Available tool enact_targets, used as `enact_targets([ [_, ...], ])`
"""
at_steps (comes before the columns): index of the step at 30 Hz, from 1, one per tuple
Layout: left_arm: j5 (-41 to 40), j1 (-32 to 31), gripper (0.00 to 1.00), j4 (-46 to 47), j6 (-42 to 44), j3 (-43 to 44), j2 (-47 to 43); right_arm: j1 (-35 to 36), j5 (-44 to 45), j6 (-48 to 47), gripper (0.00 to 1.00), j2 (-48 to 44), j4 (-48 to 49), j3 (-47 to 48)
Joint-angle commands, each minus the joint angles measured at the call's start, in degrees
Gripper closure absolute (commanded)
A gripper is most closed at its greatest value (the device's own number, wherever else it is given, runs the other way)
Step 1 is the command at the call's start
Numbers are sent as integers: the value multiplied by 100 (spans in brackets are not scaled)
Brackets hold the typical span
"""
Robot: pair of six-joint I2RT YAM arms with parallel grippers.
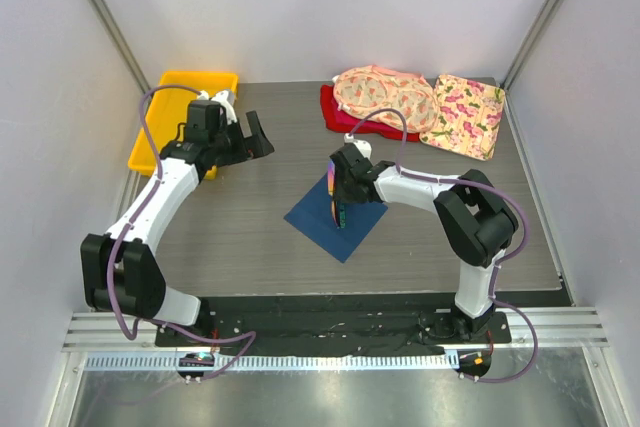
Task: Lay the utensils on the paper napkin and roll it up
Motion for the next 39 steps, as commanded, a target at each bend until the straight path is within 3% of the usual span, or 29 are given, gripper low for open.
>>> enact_targets([
  [1, 220, 13, 0, 122, 180, -3, 38, 33, 89, -74, 53, -324, 10, 23],
  [5, 771, 13, 0, 34, 382, -125, 56, 15, 10, -301, 52, -517, -112, 199],
  [7, 1273, 4, 7, 43, 505, -283, 64, -28, -95, -477, 47, -745, -165, 348],
  [10, 2345, -101, 13, 60, 690, -573, 204, -169, -438, -1056, 30, -1087, -236, 436],
  [11, 2643, -145, 16, 60, 743, -713, 257, -204, -526, -1249, 21, -1159, -245, 419],
  [13, 2918, -407, 25, 52, 822, -802, 467, -423, -877, -1707, 16, -1387, -245, 271],
  [16, 2963, -768, 37, 43, 866, -881, 801, -976, -2149, -1937, 10, -1528, -253, -19],
  [21, 3007, -1007, 55, -27, 971, -776, 1522, -1733, -3566, -2007, 9, -1660, -218, -468],
  [26, 2726, -998, 74, -572, 1349, -231, 2322, -2032, -4639, -1972, 18, -1678, -78, -916],
  [29, 2586, -972, 79, -625, 1420, -108, 2524, -2032, -4763, -1841, 34, -1687, 98, -1154],
  [34, 2340, -954, 84, -722, 1596, -20, 2710, -2024, -4947, -1726, 51, -1713, 194, -1330],
  [39, 2181, -875, 85, -836, 1675, 129, 2842, -2024, -4983, -1603, 55, -1678, 256, -1435],
])
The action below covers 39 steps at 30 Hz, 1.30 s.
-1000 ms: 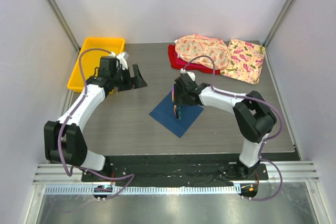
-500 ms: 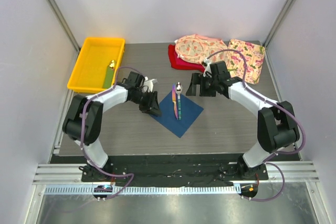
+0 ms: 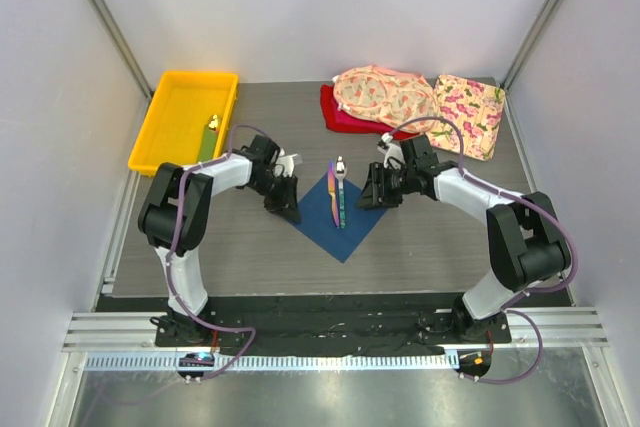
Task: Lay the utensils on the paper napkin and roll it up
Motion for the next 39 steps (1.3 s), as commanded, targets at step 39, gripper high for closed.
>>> enact_targets([
  [39, -274, -2798, 52, 1929, 5969, -2150, -2394, -191, -536, 95, 60, 111, 177, 320],
])
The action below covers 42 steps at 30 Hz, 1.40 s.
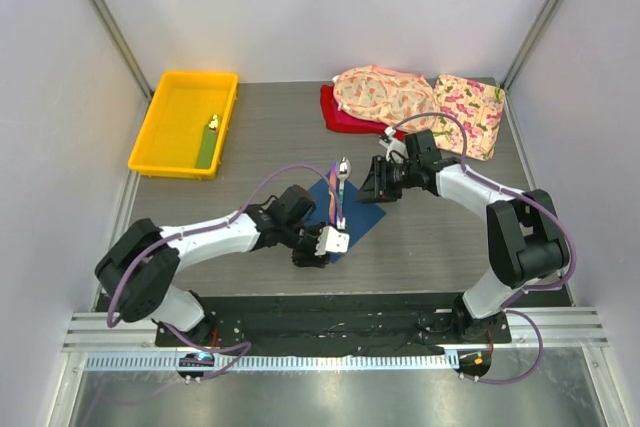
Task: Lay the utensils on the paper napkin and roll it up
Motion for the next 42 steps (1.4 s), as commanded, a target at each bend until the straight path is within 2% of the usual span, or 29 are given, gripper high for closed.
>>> enact_targets([
  [1, -265, -236, 54, 445, 840, 97, 341, -34, -53, -145, 60, 8, -28, 156],
  [4, -450, -342, 58, 637, 901, 89, 631, -42, -71, -154, 60, 35, -46, 129],
  [9, -556, -404, 60, 717, 927, 159, 939, -34, -115, -145, 60, 122, -37, 129],
  [15, -600, -474, 66, 779, 1025, 89, 931, -42, -132, -145, 60, 166, -46, 147],
  [26, -750, -536, 70, 656, 919, 361, 1396, -43, -106, -154, 60, 175, -55, 147],
  [30, -706, -536, 84, 621, 919, 344, 1397, -60, -115, -145, 60, 158, -63, 147],
  [35, -618, -606, 90, 568, 857, 247, 1247, -77, -123, -137, 60, 158, -63, 155],
  [39, -530, -790, 100, 349, 752, 247, 1054, -78, -115, -136, 60, 149, -63, 147],
  [42, -469, -826, 100, 156, 516, 334, 957, -86, -115, -136, 60, 123, -81, 147],
])
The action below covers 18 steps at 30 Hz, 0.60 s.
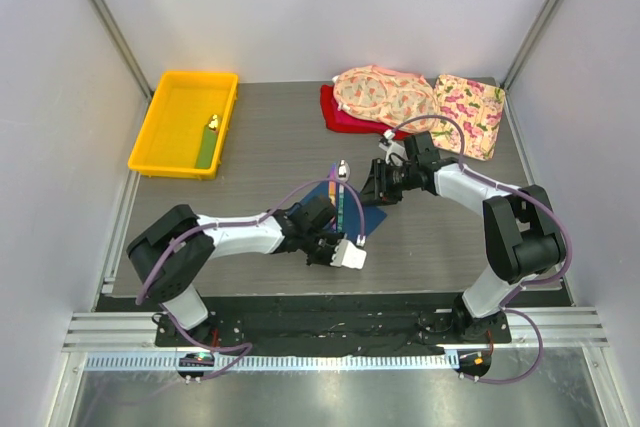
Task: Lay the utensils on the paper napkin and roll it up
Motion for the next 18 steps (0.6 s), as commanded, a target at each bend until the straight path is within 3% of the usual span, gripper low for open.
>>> enact_targets([
  [1, 146, -120, 100, -511, -327, 22, -214, -49, -91, -43, 60, -74, 30, 153],
  [8, 321, 187, 100, -802, -696, 523, -101, -93, -108, -42, 60, -92, -22, 179],
  [18, 576, 689, 100, -1075, -565, 1270, 207, -181, -170, -104, 60, -48, -189, 206],
])
